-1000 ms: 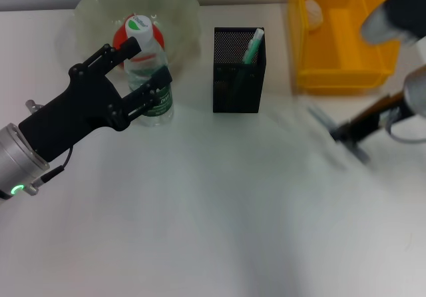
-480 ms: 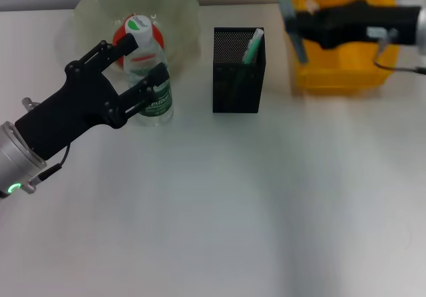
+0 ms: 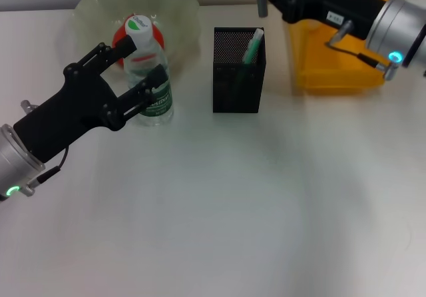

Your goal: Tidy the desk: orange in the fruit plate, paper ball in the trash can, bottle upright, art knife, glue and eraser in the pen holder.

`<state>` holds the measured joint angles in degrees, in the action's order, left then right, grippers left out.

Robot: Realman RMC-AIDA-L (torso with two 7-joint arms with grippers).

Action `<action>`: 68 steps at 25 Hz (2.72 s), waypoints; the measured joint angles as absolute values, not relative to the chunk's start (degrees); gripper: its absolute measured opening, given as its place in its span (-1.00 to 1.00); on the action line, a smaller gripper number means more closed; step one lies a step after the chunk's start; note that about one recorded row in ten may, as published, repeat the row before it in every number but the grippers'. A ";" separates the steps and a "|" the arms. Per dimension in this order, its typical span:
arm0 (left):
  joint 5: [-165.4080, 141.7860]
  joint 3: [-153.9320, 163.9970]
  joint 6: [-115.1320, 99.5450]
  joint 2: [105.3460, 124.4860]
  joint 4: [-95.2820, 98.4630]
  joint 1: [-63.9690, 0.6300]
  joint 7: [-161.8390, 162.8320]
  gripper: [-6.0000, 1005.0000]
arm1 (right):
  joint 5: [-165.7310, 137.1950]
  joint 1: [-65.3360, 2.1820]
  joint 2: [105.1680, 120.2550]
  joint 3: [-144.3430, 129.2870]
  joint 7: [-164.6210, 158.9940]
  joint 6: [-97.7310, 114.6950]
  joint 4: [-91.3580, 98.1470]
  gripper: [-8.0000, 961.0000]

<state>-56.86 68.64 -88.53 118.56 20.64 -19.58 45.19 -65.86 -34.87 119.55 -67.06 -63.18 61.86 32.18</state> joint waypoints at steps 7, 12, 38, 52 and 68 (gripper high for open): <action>-56.87 68.55 -88.36 118.50 20.19 -19.44 42.97 0.49 | -63.47 -37.82 119.86 -67.07 -52.91 62.32 23.40 -0.68; -56.87 68.55 -88.46 118.48 20.41 -19.42 42.97 0.49 | -63.03 -40.17 119.88 -67.07 -46.74 62.38 18.80 -0.68; -56.87 67.90 -88.88 118.56 20.71 -20.07 43.42 0.49 | -57.21 -36.98 119.30 -70.41 -49.17 66.42 21.18 -0.34; -69.64 69.45 -96.79 117.39 28.40 -21.20 56.11 0.49 | -89.74 -22.75 114.15 -54.85 -69.12 104.41 42.02 -0.09; -73.74 69.67 -97.31 118.23 28.38 -21.11 58.76 0.48 | -91.64 -21.44 115.99 -54.68 -67.72 107.61 42.53 0.21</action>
<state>-73.74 69.67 -97.31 118.23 28.38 -21.11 58.76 -91.64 -21.44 115.99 -54.68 -67.72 107.61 42.53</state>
